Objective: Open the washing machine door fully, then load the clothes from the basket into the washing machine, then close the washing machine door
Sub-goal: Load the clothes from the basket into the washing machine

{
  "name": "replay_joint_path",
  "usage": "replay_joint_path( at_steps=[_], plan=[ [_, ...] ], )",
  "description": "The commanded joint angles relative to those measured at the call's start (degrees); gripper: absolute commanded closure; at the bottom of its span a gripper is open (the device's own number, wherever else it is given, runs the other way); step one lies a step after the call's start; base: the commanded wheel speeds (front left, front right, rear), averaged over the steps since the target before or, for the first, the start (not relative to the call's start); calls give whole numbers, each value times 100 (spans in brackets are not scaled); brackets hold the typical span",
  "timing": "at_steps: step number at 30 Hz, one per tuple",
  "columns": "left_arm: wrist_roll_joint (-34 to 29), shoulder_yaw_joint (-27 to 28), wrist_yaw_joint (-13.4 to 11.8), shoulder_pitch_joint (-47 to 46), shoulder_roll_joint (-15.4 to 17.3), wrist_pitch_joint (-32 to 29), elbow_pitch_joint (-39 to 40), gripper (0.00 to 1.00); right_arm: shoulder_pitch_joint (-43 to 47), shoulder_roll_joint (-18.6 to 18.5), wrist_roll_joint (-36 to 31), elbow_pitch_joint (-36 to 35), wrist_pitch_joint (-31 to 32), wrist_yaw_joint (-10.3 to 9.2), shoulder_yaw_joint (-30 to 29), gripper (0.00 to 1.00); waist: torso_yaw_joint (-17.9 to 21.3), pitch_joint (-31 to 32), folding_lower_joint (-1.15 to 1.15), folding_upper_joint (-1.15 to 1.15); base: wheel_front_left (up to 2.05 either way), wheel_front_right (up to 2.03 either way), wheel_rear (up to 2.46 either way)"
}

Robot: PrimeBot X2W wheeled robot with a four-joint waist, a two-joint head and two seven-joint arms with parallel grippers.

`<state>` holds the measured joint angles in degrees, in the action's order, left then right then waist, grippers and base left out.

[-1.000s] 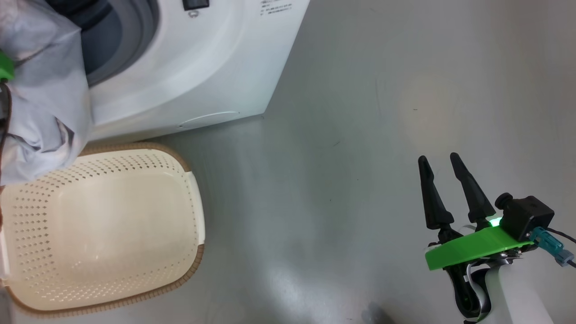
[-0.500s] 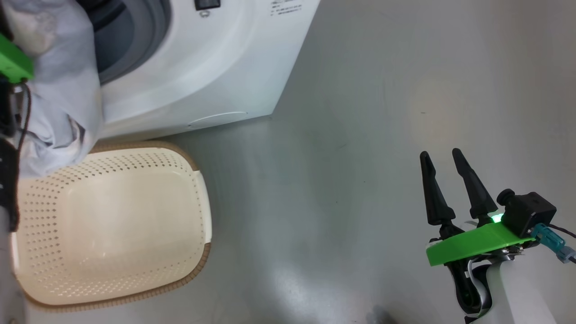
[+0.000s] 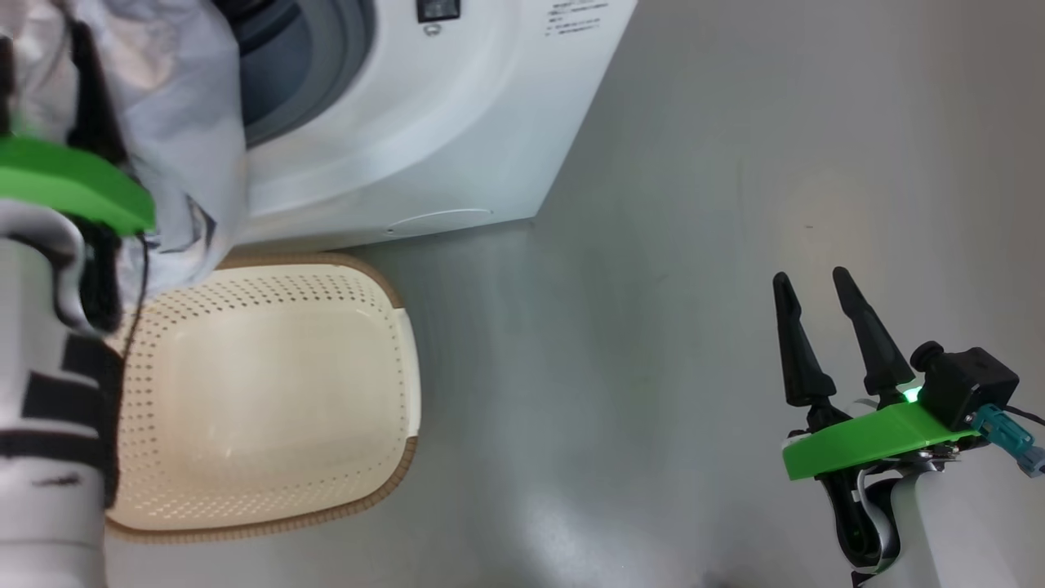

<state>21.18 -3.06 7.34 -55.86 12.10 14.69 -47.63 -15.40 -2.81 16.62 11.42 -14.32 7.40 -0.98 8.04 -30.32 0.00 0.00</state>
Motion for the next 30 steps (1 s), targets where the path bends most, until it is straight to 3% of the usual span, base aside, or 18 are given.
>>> replay_joint_path(
  at_steps=[1,11,30],
  plan=[
    [-86,101,14,279,208,30,318,0,39,-7,-62,-132,-68,9,73,0,-108,65,0,0,0,0,0],
    [-144,285,14,1312,-28,30,1225,0,101,-7,-208,-144,-68,9,-74,0,-371,176,0,0,0,0,0],
    [-266,924,14,3599,-331,30,2736,0,189,-7,-325,-129,-68,9,-144,0,-490,364,0,0,0,0,0]
  ],
)
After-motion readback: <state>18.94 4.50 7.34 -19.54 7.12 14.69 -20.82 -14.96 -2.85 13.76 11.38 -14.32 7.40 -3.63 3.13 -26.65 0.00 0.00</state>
